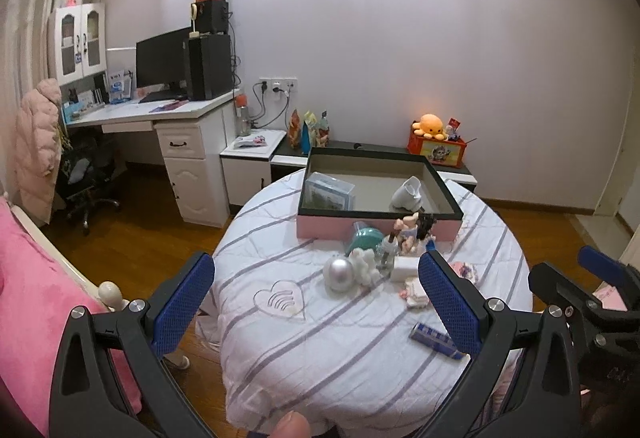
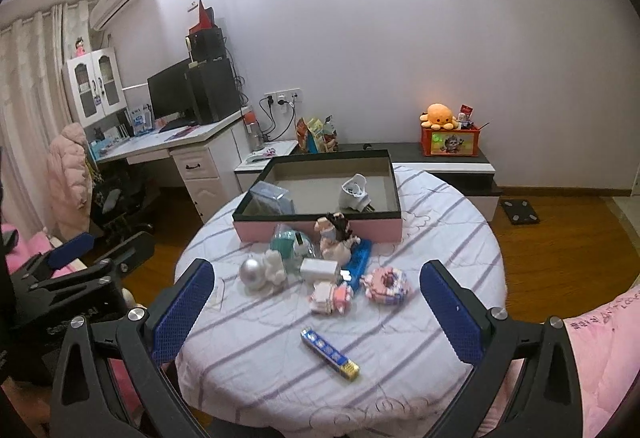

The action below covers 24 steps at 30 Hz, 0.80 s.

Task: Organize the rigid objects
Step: 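Withdraw both tools from the tray back toward the table clutter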

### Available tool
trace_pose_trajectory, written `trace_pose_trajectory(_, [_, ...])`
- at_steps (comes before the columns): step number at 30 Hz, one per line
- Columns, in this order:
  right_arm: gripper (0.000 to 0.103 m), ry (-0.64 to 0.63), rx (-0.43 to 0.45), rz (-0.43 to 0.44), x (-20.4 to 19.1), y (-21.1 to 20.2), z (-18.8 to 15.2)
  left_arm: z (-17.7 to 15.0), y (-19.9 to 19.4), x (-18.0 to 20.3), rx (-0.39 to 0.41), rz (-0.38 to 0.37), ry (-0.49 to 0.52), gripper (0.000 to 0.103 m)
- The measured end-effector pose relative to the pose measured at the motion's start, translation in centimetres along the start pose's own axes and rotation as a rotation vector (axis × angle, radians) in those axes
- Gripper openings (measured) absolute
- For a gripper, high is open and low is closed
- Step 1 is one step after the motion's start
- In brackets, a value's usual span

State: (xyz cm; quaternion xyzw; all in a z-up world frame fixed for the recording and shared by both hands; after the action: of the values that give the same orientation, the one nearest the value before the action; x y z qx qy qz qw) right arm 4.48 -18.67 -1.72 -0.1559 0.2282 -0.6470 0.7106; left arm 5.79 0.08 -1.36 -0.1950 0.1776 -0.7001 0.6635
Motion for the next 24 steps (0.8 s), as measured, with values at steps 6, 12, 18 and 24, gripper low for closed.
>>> trace_pose_trajectory(6, [0.103, -0.011, -0.002, -0.022, 0.3, -1.3, -1.4, -1.6, -1.2, -0.3, 0.005, -0.008, -0.005, 0.103])
trace_pose_trajectory(12, [0.103, -0.005, -0.010, -0.028, 0.7, -1.7, -2.0, -2.7, -0.8, -0.8, -0.026, -0.008, -0.016, 0.103])
trace_pose_trajectory(18, [0.103, -0.012, -0.018, -0.026, 0.8, -1.6, -2.0, -2.8, -0.7, -0.8, -0.025, -0.008, -0.016, 0.103])
trace_pose_trajectory(24, [0.103, -0.010, -0.044, -0.043, 1.2, -0.3, -2.1, -3.4, 0.8, -0.5, -0.062, -0.022, -0.015, 0.103])
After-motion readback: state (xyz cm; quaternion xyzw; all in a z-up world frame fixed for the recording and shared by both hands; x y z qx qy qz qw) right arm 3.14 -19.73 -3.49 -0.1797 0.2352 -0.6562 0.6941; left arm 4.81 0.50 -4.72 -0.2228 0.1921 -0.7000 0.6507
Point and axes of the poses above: each gripper's, at about its wrist camera, not at the fingertips, and y roughly the way its jaws point, x to its right, z to its top, the point moved 5 cm from there along y, roughly the way its jaws point, and after that the axes turned 2 degrees about -z, right-handed, at the moved point
